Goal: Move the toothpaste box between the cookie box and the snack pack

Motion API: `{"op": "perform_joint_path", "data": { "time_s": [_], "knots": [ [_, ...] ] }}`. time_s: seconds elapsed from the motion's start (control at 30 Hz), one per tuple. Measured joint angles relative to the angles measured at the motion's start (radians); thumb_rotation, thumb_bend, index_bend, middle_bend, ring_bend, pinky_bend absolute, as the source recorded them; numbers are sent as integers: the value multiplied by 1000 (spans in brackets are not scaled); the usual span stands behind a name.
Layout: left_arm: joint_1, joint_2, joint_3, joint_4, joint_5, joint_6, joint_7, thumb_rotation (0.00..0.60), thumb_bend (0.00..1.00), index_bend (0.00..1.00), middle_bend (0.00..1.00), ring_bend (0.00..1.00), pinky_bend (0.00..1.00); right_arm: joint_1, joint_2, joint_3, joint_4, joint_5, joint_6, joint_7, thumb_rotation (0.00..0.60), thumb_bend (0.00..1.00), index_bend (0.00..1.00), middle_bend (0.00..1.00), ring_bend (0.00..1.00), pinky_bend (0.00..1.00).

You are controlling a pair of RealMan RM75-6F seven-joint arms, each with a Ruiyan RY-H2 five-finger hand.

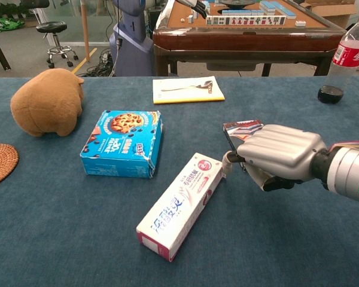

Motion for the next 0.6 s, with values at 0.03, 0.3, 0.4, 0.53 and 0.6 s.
{"op": "perform_joint_path", "data": {
  "time_s": [0.03,0.3,0.4,0.53,0.6],
  "knots": [
    [0,0,0,0,-1,0,0,600,269,348,340,327,458,-1,11,-5,-10,-5,3,3,600,1000,311,1000,1000,971],
    [0,-1,-2,-3,-2,0,6,600,269,348,339,327,457,-13,130,-58,-131,-95,13,67,600,1000,311,1000,1000,971],
    [-1,-2,-2,-5,-1,0,12,600,270,348,339,327,458,-15,171,-82,-178,-156,14,102,600,1000,311,1000,1000,971],
    [-1,-2,-2,-7,-3,0,15,600,269,348,339,328,458,-15,201,-114,-227,-239,13,136,600,1000,311,1000,1000,971],
    [-1,-2,-3,-6,-4,-1,14,600,269,348,339,328,458,-13,205,-127,-241,-268,9,146,600,1000,311,1000,1000,971]
  ]
}}
